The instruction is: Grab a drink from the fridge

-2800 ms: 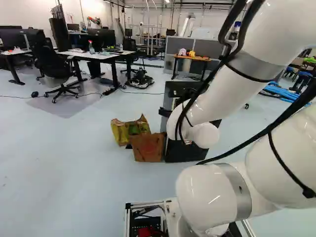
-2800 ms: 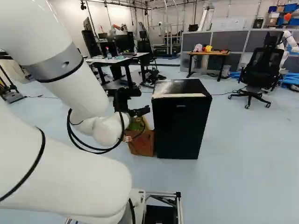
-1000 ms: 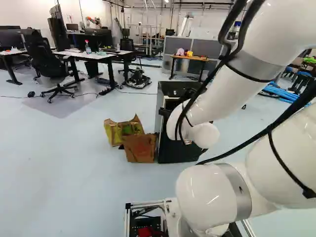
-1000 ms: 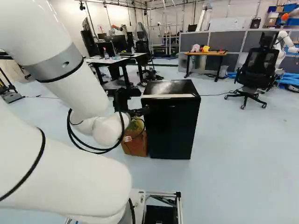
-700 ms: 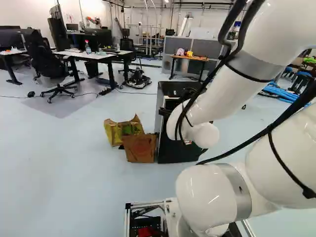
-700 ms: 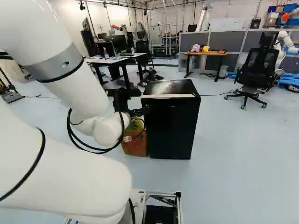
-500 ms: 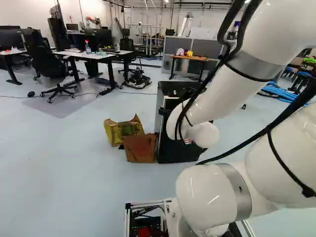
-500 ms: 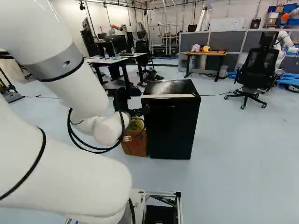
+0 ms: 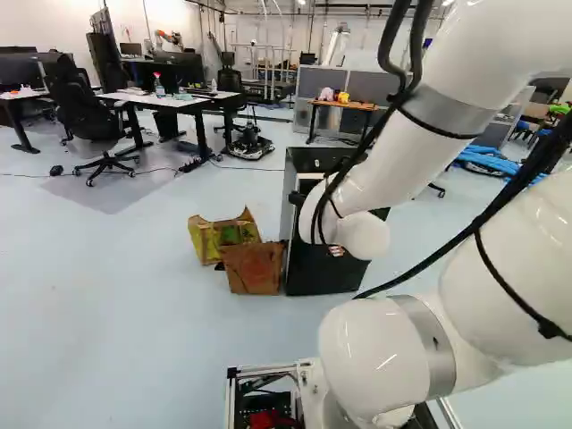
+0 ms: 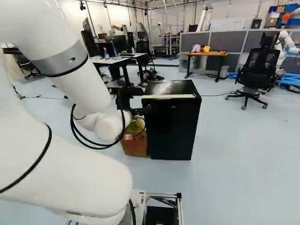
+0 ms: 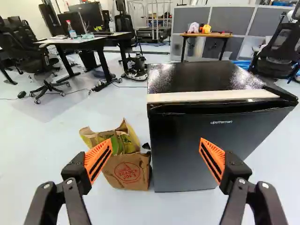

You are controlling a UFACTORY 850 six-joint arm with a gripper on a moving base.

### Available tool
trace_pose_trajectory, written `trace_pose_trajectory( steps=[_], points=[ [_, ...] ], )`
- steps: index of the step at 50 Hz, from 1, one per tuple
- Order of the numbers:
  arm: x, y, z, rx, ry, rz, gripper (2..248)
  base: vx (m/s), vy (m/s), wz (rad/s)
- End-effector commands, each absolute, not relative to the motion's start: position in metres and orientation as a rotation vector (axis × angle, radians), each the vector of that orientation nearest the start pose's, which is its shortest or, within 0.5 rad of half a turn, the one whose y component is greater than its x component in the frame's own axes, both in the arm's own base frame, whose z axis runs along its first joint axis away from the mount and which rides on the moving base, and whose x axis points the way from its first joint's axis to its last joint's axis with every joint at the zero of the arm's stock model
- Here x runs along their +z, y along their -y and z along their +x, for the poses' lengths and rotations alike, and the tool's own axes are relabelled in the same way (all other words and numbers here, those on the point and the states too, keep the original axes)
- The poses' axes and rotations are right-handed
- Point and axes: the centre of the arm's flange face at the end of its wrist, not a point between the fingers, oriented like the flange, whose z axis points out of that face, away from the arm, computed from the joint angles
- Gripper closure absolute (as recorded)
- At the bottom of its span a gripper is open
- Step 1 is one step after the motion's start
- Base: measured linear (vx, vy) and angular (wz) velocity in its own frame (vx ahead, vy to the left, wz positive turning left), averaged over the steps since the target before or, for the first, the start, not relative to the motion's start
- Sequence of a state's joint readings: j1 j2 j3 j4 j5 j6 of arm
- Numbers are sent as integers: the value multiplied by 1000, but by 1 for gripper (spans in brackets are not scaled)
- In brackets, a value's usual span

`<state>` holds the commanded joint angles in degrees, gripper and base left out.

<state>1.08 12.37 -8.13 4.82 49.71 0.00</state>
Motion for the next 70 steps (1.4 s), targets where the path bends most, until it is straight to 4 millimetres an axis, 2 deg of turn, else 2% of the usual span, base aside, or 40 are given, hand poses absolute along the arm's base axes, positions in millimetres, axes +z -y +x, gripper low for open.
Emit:
trace_pose_trajectory(
  steps=[41, 70],
  points=[
    [371, -19, 329, -1785, -218, -2576, 3, 0, 0, 0],
    [370, -44, 357, -1766, -315, -2567, 3, 0, 0, 0]
  ],
)
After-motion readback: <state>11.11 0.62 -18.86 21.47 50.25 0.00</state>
